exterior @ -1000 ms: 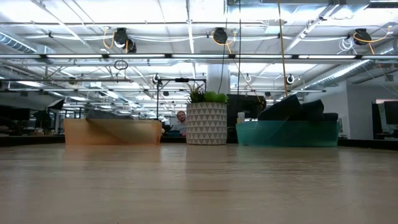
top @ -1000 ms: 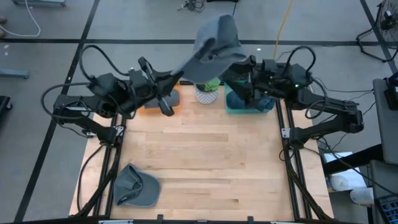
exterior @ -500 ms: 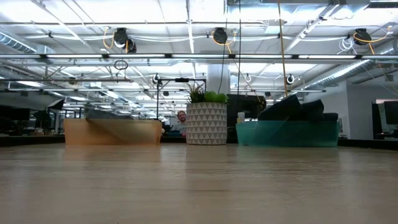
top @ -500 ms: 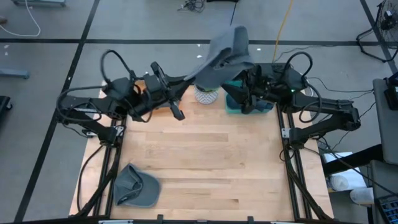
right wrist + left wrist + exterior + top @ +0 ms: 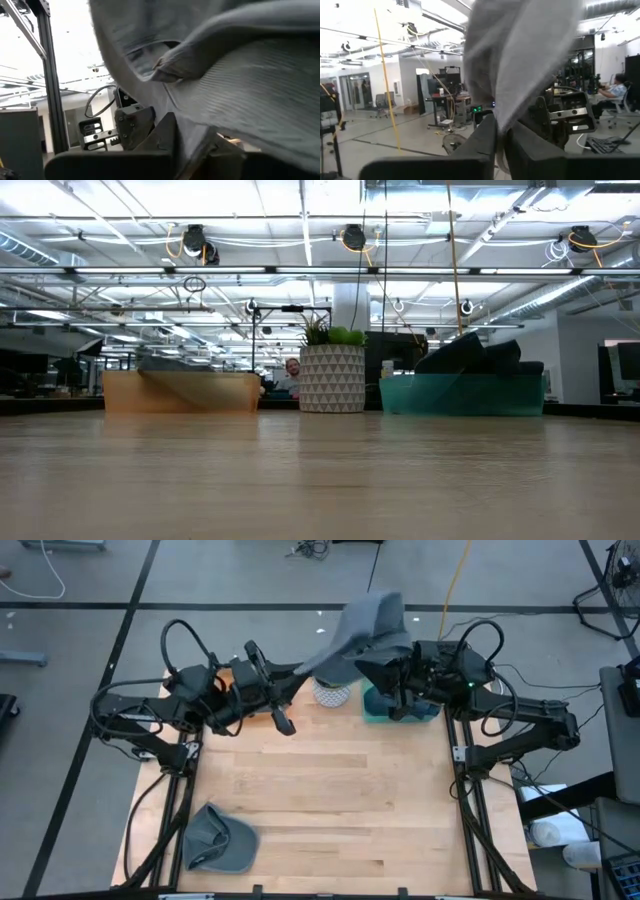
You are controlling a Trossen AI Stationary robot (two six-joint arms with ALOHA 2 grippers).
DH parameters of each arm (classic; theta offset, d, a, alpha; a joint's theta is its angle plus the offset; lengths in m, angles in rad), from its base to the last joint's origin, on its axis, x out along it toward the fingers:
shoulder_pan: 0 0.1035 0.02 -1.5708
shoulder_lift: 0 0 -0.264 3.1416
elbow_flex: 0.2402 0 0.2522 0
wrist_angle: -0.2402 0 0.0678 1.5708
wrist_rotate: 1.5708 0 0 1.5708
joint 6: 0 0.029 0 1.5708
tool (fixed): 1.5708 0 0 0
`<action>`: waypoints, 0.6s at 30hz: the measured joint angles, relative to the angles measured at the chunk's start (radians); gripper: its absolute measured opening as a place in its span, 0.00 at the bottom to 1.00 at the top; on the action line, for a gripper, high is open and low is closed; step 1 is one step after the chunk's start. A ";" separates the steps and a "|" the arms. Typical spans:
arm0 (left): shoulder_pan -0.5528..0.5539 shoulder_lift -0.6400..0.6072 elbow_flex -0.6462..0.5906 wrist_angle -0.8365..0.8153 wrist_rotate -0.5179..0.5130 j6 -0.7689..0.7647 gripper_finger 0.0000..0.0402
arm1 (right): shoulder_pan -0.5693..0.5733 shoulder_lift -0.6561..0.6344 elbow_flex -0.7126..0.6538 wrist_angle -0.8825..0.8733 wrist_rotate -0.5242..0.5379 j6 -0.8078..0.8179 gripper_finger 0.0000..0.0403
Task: Pick & Place hat
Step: Put the top gray cap into the orange bin
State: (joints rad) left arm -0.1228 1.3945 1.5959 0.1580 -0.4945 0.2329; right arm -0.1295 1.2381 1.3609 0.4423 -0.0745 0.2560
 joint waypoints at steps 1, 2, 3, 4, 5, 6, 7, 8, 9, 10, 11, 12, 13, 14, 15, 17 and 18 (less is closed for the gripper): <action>0.000 0.000 0.000 -0.005 0.005 -0.011 0.09 | 0.000 0.000 0.000 0.001 -0.002 0.005 0.01; 0.000 0.000 0.000 -0.012 0.006 -0.023 0.12 | 0.000 -0.003 0.000 0.001 -0.002 0.003 0.01; 0.000 0.000 0.000 -0.022 0.006 -0.036 0.14 | 0.000 -0.006 0.000 -0.004 0.004 -0.007 0.01; 0.000 0.000 0.000 -0.034 0.007 -0.043 0.16 | 0.001 -0.009 0.000 -0.010 0.020 -0.022 0.01; 0.000 -0.002 0.000 -0.049 0.005 -0.051 0.19 | 0.001 -0.016 0.000 -0.014 0.031 -0.042 0.01; 0.000 -0.008 0.000 -0.072 -0.009 -0.068 0.21 | 0.001 -0.023 0.000 -0.021 0.043 -0.069 0.01; 0.000 -0.015 0.000 -0.093 -0.022 -0.087 0.23 | 0.001 -0.030 0.000 -0.026 0.052 -0.100 0.01; 0.000 -0.022 0.000 -0.107 -0.030 -0.110 0.25 | 0.001 -0.042 0.000 -0.034 0.068 -0.127 0.01; 0.000 -0.034 0.000 -0.122 -0.031 -0.133 0.27 | 0.000 -0.054 0.000 -0.046 0.084 -0.156 0.00; 0.001 -0.048 0.000 -0.142 -0.032 -0.153 0.29 | 0.000 -0.065 0.000 -0.057 0.101 -0.182 0.00; 0.005 -0.056 0.000 -0.146 -0.033 -0.171 0.31 | -0.002 -0.076 0.000 -0.078 0.114 -0.213 0.00; 0.009 -0.062 0.001 -0.150 -0.033 -0.188 0.33 | -0.002 -0.087 0.000 -0.103 0.132 -0.242 0.00; 0.012 -0.069 0.002 -0.161 -0.034 -0.204 0.35 | -0.002 -0.095 0.000 -0.123 0.153 -0.272 0.00; 0.013 -0.077 0.001 -0.177 -0.035 -0.221 0.37 | -0.002 -0.103 0.000 -0.147 0.174 -0.303 0.00; 0.015 -0.081 0.001 -0.187 -0.039 -0.237 0.38 | -0.002 -0.109 0.000 -0.166 0.199 -0.335 0.00; 0.026 -0.090 0.001 -0.191 -0.040 -0.264 0.42 | -0.002 -0.121 0.000 -0.188 0.253 -0.407 0.00; 0.030 -0.100 0.001 -0.194 -0.040 -0.276 0.44 | -0.002 -0.126 0.000 -0.193 0.288 -0.454 0.00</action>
State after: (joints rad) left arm -0.0930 1.2948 1.5967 -0.0363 -0.5348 -0.0433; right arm -0.1314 1.1121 1.3613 0.2492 0.2140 -0.1977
